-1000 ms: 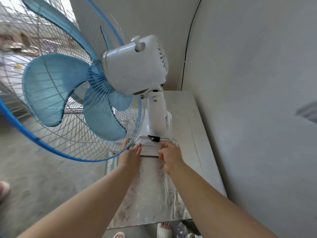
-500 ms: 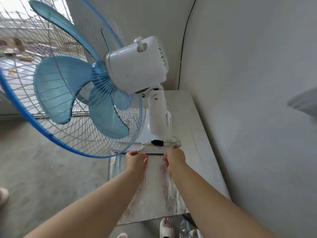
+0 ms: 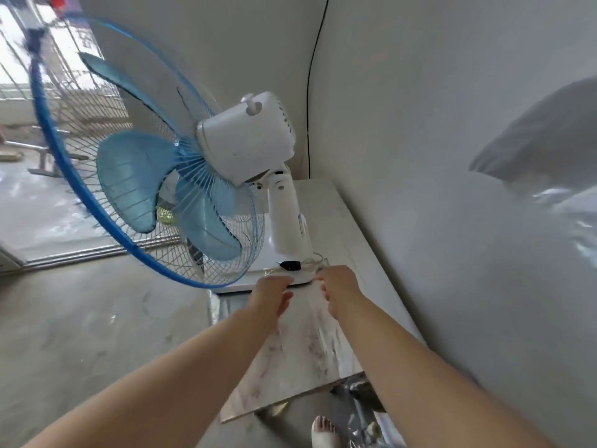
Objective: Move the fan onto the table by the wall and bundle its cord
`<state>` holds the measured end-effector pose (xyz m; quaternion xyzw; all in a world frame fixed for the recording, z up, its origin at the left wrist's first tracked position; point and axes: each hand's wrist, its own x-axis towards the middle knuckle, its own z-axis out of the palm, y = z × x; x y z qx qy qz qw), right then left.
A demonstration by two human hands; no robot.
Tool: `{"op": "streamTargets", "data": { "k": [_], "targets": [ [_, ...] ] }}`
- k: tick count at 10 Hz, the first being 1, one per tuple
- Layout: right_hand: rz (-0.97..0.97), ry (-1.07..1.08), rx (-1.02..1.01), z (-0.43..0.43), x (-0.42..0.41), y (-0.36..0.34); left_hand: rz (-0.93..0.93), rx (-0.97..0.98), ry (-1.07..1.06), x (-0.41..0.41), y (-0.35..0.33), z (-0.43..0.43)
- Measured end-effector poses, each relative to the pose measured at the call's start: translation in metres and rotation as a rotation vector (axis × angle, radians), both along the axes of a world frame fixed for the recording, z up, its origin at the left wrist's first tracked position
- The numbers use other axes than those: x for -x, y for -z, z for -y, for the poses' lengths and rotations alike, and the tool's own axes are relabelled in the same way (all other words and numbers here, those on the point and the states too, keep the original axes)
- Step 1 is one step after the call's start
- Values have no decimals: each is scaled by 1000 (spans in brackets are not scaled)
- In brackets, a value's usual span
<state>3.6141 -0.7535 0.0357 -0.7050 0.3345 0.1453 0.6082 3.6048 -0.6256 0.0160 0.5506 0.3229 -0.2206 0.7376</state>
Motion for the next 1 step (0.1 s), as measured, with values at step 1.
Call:
{"op": "streamTargets", "data": {
  "k": [1],
  "targets": [
    [136,23,39,3,12,-24,136,-74,89,0,-26,5]
  ]
}}
